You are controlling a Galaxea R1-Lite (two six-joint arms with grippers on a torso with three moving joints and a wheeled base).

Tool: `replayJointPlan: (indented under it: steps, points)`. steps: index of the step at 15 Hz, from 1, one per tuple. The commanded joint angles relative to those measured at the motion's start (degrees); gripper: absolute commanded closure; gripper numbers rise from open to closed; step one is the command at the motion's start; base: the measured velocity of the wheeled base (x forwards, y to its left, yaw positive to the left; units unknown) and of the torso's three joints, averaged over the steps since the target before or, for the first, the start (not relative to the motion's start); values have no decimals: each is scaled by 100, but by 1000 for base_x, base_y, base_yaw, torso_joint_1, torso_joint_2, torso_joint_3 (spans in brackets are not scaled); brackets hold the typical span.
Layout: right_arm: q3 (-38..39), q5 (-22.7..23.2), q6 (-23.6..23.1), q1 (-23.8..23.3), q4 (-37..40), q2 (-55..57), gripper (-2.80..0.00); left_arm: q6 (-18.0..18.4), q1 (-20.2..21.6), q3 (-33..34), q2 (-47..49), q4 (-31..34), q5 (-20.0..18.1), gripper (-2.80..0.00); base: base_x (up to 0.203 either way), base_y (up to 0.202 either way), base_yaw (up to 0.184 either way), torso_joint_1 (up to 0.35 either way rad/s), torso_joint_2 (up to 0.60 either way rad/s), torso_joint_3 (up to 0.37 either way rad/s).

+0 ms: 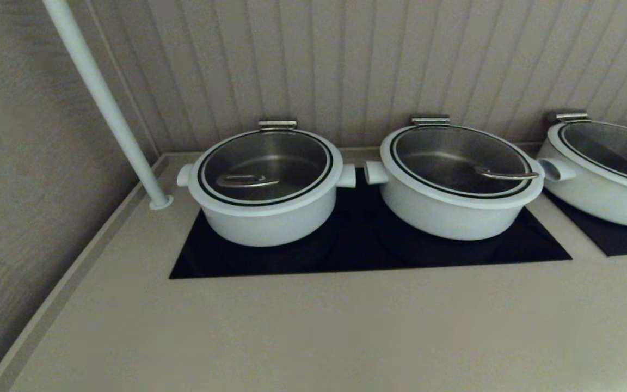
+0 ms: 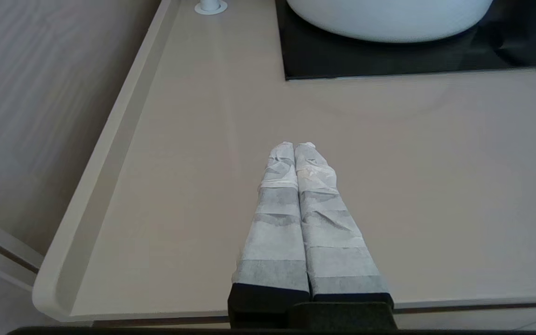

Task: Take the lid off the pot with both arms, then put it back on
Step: Open the food pot lid a small opening with the left arm

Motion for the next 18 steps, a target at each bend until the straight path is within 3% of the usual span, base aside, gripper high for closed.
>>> replayJointPlan:
  steps: [1, 7, 13, 18]
  points:
    - [0, 3, -3, 0, 0, 9, 0, 107, 0, 7, -2, -1, 4, 0, 0, 0, 0, 0, 0, 0]
    - [0, 3, -3, 0, 0, 9, 0, 428, 0, -163, -2, -56, -282, 0, 0, 0, 0, 0, 0, 0]
    - [0, 3, -3, 0, 0, 7, 0, 441, 1, -1089, 349, -3, -1463, 0, 0, 0, 0, 0, 0, 0]
    - [0, 3, -3, 0, 0, 9, 0, 444, -18, -1655, 1346, -64, -1631, 0, 0, 0, 0, 0, 0, 0]
